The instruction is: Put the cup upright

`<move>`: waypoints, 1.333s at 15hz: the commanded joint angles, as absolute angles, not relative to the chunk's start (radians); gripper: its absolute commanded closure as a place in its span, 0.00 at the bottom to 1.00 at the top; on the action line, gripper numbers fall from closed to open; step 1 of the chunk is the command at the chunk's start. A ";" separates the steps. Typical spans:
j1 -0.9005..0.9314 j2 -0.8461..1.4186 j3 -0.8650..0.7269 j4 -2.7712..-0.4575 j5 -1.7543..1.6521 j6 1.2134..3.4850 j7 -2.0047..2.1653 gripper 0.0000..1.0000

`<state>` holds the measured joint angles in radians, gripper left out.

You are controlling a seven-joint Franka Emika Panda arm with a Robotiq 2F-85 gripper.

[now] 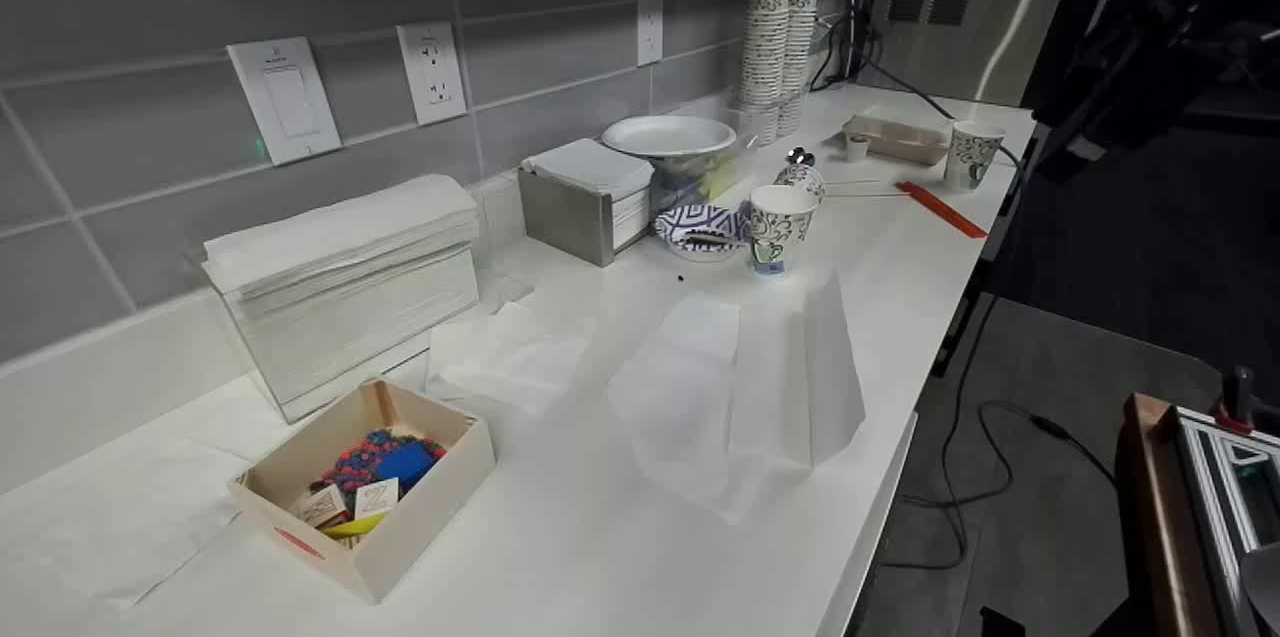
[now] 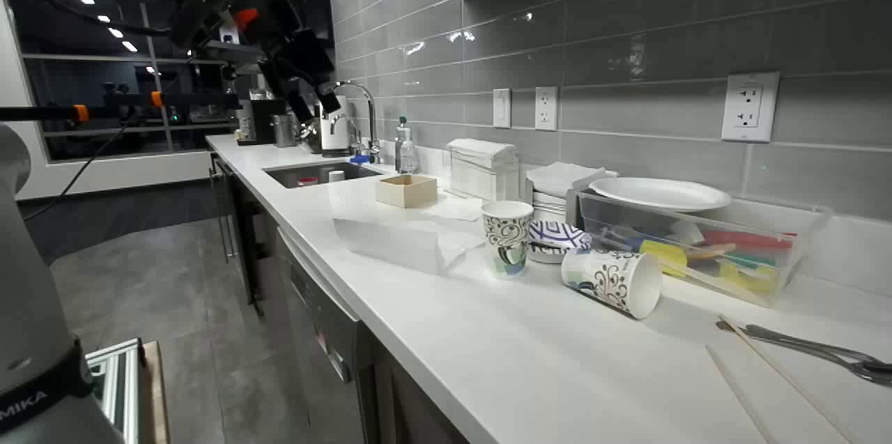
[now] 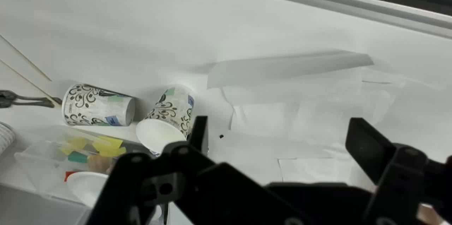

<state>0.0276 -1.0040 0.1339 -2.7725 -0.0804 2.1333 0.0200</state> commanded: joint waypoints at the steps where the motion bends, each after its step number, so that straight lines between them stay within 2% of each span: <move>1: 0.038 -1.001 0.125 -2.789 -0.091 2.125 0.029 0.00; 11: 0.038 -0.986 0.125 -2.819 -0.091 2.124 0.029 0.00; 20: 0.122 -0.697 -0.302 -2.570 0.077 2.064 -0.407 0.00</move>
